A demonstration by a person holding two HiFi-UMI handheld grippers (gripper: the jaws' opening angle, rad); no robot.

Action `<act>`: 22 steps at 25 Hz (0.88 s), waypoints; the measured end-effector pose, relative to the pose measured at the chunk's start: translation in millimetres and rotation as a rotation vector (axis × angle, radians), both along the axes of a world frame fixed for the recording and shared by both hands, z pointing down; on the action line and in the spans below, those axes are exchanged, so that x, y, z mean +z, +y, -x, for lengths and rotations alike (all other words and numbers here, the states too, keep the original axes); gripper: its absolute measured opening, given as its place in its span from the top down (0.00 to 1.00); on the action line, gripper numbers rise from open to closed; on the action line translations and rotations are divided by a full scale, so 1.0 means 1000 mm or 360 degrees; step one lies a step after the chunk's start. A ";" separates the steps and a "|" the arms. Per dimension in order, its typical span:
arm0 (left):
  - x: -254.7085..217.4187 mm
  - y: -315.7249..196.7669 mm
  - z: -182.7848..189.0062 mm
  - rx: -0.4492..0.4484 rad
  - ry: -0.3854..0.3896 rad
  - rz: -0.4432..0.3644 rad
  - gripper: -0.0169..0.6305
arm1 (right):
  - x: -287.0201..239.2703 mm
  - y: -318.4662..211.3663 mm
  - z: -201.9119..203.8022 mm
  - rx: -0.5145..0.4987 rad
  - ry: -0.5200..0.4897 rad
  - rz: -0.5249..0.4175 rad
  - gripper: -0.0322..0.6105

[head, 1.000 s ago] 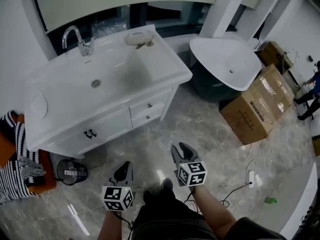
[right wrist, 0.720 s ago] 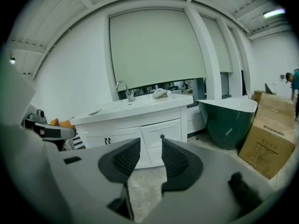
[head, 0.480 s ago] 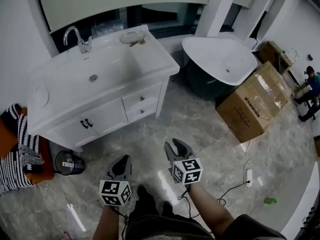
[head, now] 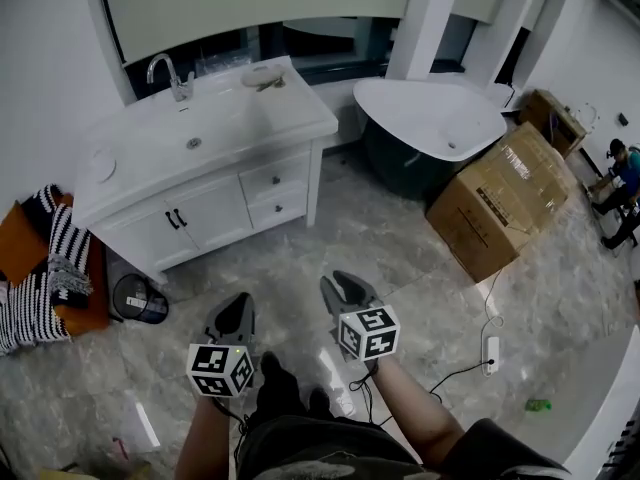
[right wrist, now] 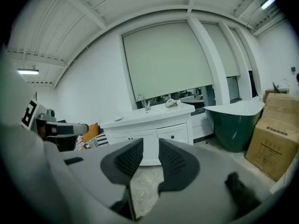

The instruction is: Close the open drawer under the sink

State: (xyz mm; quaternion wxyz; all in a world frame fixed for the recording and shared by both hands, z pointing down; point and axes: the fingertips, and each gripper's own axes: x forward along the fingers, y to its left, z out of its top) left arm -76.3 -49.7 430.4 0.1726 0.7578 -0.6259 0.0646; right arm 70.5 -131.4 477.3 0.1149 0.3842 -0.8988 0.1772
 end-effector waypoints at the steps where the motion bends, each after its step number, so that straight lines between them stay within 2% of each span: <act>1: -0.006 0.008 -0.007 -0.0009 0.0013 -0.0016 0.94 | -0.004 0.005 -0.006 0.0005 -0.0005 -0.0011 0.79; 4: -0.022 0.031 -0.027 -0.0014 0.0054 -0.0054 0.94 | -0.014 0.023 -0.019 0.0015 -0.0053 -0.0027 0.85; 9: -0.033 0.053 -0.043 0.0024 -0.0018 -0.0082 0.94 | -0.026 0.044 -0.026 0.0017 -0.0154 -0.0031 0.89; 17: -0.037 0.078 -0.039 0.0009 0.0002 -0.0095 0.94 | -0.040 0.073 -0.008 -0.0076 -0.0071 -0.0089 0.90; 22: -0.043 0.109 -0.026 0.0016 0.0005 -0.0111 0.94 | -0.046 0.103 0.009 -0.0081 -0.0070 -0.0098 0.91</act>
